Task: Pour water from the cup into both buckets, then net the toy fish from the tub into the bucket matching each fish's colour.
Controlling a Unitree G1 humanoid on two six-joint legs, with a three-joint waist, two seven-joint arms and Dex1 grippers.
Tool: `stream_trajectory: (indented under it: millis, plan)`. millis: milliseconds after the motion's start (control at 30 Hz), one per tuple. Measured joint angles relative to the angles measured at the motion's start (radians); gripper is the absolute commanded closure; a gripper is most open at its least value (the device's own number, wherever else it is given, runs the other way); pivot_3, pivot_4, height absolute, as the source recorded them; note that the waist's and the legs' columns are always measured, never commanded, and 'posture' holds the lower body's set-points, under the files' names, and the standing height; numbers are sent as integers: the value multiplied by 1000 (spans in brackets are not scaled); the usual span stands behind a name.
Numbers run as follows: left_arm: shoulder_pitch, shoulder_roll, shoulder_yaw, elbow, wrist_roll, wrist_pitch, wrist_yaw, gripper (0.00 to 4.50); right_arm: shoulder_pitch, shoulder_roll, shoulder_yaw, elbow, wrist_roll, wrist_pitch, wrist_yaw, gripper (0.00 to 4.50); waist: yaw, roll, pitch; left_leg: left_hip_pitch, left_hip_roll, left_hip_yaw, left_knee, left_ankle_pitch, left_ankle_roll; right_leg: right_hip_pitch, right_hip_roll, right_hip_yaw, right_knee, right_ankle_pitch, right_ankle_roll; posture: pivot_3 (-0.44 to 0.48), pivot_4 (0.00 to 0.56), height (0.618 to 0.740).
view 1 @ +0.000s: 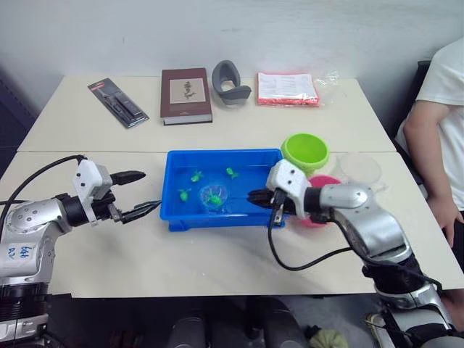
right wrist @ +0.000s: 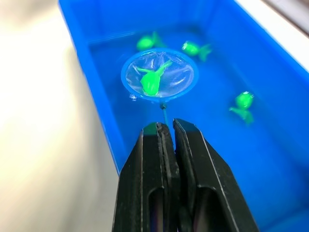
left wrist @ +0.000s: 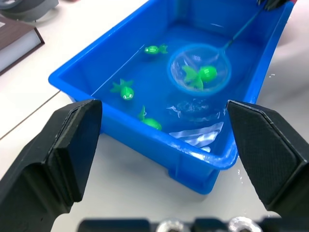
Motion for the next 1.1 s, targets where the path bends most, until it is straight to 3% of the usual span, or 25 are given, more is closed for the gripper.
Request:
stream_trajectory:
  millis: [300,733,900,1100]
  plan:
    - [-72,-13,-42,-2,0,-2,6,72,103,-78,-212,-22,152,50,-20,4500,8,0,0,0,-1,0,0,0,0,0,0,0,-3,0,0,0,150,740]
    - [-172,-89,-114,-7,-20,22,3,72,106,-137,-373,-30,361,103,-60,4500,3,0,0,0,0,0,0,0,0,1,0,0,-1,0,1,0,150,740]
    - [-215,-135,-111,-10,-71,87,32,72,99,-216,-429,6,366,96,-100,4500,8,0,0,0,-1,0,0,0,1,2,0,0,-3,1,1,0,150,740]
    - [-239,-153,-103,-17,-101,128,62,72,92,-287,-433,150,238,-111,-124,4500,16,0,0,1,-1,2,0,0,0,2,1,1,-3,1,1,0,150,740]
